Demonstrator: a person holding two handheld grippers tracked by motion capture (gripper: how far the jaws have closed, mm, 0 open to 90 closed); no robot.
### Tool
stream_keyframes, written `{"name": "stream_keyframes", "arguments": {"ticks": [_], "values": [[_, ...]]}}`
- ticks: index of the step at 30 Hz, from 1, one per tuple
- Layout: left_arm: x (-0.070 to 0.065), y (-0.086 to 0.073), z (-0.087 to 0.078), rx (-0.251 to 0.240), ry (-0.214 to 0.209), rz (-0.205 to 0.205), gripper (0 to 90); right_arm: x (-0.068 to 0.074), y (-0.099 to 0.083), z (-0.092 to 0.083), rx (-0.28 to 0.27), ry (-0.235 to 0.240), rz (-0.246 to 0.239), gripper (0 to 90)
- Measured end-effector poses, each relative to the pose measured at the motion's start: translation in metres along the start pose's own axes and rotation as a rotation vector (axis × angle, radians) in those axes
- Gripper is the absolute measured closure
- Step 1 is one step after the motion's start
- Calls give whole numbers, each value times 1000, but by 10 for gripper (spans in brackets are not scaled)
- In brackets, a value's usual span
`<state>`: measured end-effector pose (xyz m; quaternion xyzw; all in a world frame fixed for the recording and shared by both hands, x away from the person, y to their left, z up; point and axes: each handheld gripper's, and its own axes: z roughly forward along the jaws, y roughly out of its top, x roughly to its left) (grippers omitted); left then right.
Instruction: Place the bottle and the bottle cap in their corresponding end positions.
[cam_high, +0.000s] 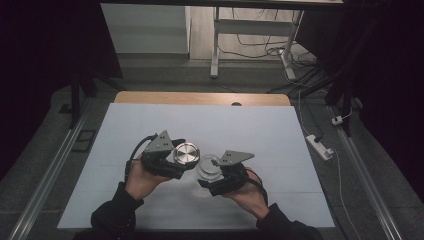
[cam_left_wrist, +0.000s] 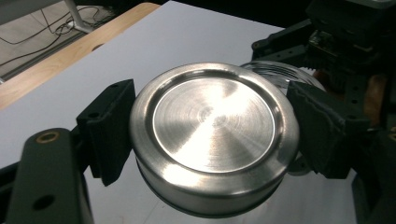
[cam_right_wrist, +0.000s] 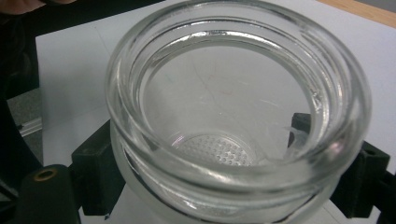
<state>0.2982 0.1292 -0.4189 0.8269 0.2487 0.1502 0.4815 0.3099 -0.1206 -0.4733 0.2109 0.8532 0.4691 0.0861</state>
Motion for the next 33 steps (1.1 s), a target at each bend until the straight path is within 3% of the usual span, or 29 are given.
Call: {"name": "stream_keyframes", "arguments": {"ticks": [13,33], "values": [[9,-2,4,4,17,-23,204,1,0,-1,-2,0,-3,144],[-5,-13,5,15,-36,-15,204,-38,14,12,-31,-67,13,144]]}}
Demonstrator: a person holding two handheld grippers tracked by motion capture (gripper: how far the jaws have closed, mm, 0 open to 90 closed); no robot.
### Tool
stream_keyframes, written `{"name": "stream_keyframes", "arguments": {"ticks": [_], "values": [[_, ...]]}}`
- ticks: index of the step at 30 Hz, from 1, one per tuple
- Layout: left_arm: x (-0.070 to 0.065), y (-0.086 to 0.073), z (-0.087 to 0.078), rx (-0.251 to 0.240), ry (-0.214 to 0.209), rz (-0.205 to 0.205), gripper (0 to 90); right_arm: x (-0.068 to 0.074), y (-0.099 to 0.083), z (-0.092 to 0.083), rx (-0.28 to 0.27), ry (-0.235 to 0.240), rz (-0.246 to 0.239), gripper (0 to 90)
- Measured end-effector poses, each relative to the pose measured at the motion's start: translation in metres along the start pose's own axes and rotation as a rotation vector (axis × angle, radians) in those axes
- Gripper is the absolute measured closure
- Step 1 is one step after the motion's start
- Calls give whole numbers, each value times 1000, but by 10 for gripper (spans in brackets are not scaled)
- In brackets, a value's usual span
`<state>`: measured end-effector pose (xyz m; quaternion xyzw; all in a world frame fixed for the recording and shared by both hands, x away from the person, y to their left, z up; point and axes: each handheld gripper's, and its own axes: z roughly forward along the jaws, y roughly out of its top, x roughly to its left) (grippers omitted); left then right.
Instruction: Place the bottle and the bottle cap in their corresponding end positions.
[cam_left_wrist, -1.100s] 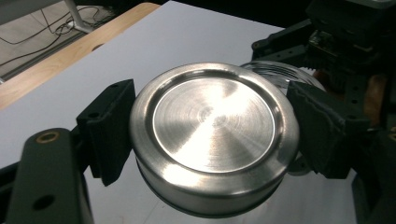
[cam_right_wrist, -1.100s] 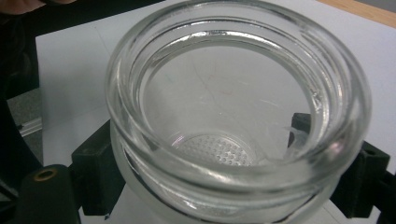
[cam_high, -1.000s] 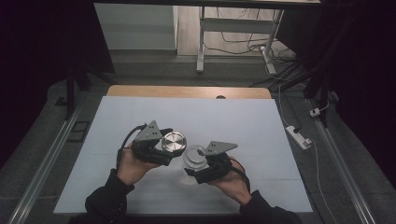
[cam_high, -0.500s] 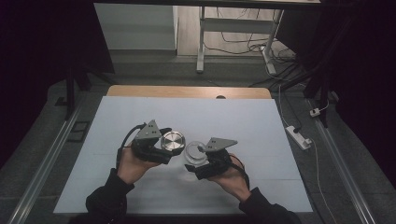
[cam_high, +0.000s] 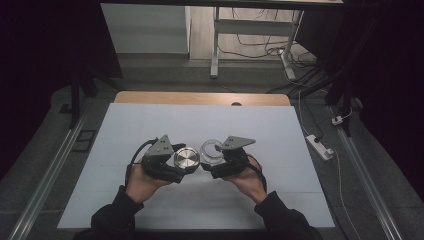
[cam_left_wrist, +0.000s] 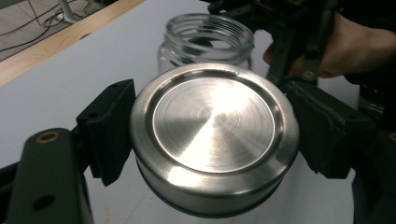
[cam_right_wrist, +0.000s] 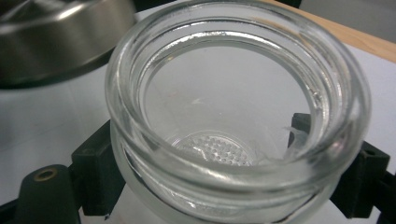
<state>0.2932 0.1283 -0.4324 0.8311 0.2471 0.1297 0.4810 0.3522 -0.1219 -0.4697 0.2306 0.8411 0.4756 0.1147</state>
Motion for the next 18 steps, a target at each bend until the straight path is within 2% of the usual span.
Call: {"name": "stream_keyframes", "arguments": {"ticks": [18], "values": [[-12,-17,18,12,-34,18,204,-28,12,22,1,-50,8,145]]}}
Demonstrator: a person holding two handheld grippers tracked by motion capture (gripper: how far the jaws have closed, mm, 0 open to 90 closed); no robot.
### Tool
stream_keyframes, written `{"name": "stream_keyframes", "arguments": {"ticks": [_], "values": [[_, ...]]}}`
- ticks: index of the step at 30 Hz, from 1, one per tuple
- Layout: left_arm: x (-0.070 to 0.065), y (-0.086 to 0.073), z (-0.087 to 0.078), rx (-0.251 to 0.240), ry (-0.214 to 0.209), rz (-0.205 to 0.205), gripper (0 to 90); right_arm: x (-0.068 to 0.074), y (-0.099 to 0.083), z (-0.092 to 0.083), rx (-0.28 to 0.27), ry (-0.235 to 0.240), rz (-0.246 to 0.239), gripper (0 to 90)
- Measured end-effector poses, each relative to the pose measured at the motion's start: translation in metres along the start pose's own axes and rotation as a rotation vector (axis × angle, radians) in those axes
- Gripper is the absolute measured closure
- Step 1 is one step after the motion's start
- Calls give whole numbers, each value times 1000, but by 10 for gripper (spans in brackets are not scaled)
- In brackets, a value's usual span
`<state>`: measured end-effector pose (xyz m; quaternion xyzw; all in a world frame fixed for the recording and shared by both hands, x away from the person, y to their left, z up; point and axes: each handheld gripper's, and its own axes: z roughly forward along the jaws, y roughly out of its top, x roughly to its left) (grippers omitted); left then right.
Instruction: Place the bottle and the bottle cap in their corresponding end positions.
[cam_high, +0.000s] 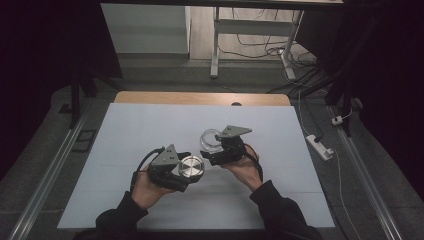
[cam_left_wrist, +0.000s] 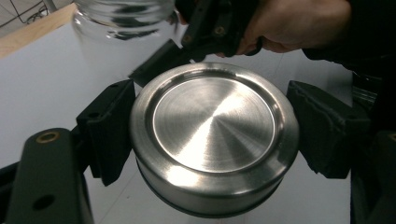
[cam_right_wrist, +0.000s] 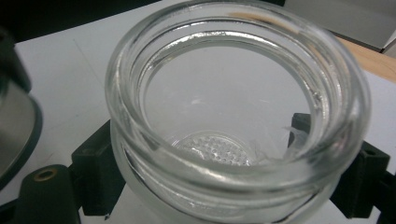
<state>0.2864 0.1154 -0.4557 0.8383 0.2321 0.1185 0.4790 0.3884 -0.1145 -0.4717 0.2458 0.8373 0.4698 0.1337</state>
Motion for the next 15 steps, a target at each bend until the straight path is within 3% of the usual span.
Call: {"name": "stream_keyframes", "arguments": {"ticks": [11,15], "values": [[-1,-13,16,11,-37,-27,204,-9,6,15,7,-19,-3,144],[-3,-18,26,22,-43,-12,204,-12,8,20,8,-24,-7,144]]}}
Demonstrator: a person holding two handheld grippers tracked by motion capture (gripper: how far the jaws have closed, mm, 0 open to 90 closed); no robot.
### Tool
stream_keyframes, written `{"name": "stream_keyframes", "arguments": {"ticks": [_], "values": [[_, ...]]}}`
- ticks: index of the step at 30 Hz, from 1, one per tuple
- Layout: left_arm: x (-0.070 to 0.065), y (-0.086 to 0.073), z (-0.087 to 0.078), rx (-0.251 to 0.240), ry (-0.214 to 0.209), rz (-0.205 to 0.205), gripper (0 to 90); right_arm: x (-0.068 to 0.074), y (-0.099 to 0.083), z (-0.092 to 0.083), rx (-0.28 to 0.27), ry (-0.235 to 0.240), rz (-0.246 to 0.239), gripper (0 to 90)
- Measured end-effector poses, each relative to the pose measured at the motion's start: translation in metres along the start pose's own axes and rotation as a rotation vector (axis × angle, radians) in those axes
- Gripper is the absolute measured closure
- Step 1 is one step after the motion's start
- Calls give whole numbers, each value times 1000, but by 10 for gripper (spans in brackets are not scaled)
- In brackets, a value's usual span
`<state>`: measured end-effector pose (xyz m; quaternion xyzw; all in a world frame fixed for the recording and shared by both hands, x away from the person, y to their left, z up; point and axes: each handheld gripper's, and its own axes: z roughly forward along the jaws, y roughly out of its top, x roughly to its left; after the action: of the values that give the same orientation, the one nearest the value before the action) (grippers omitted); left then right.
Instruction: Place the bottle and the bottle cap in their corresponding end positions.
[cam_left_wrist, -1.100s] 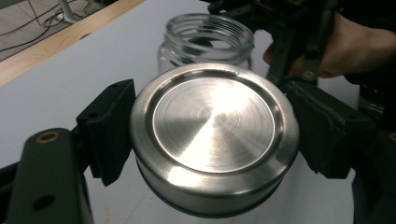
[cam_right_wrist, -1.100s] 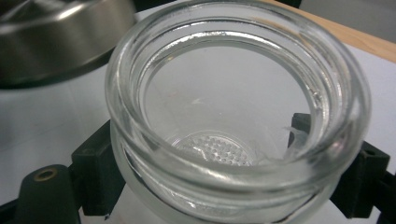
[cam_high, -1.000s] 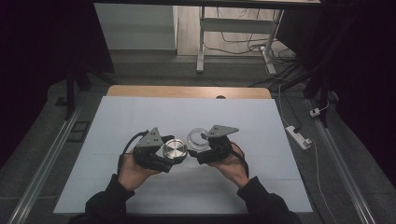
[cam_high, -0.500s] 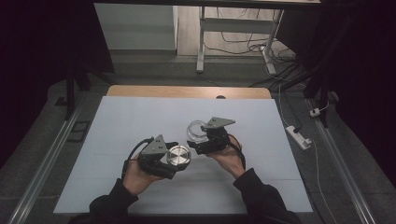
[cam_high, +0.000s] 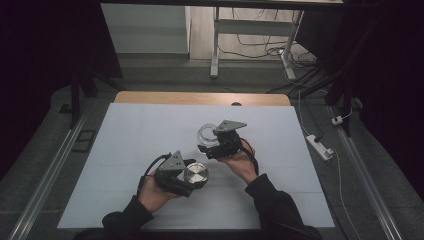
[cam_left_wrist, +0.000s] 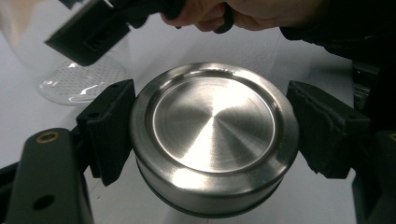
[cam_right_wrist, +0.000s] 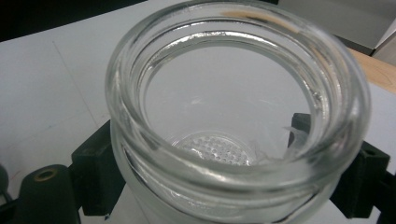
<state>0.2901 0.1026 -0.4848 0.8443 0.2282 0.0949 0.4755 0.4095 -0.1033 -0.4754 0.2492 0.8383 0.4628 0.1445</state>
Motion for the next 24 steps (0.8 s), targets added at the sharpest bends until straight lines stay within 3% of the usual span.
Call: {"name": "stream_keyframes", "arguments": {"ticks": [5,11,24], "values": [[0,-5,8,14,16,20,204,-2,1,7,3,-5,-3,144],[2,-9,17,33,22,14,204,-6,2,18,14,-10,-1,144],[3,-16,46,107,37,31,204,-14,-5,34,46,-34,2,144]]}}
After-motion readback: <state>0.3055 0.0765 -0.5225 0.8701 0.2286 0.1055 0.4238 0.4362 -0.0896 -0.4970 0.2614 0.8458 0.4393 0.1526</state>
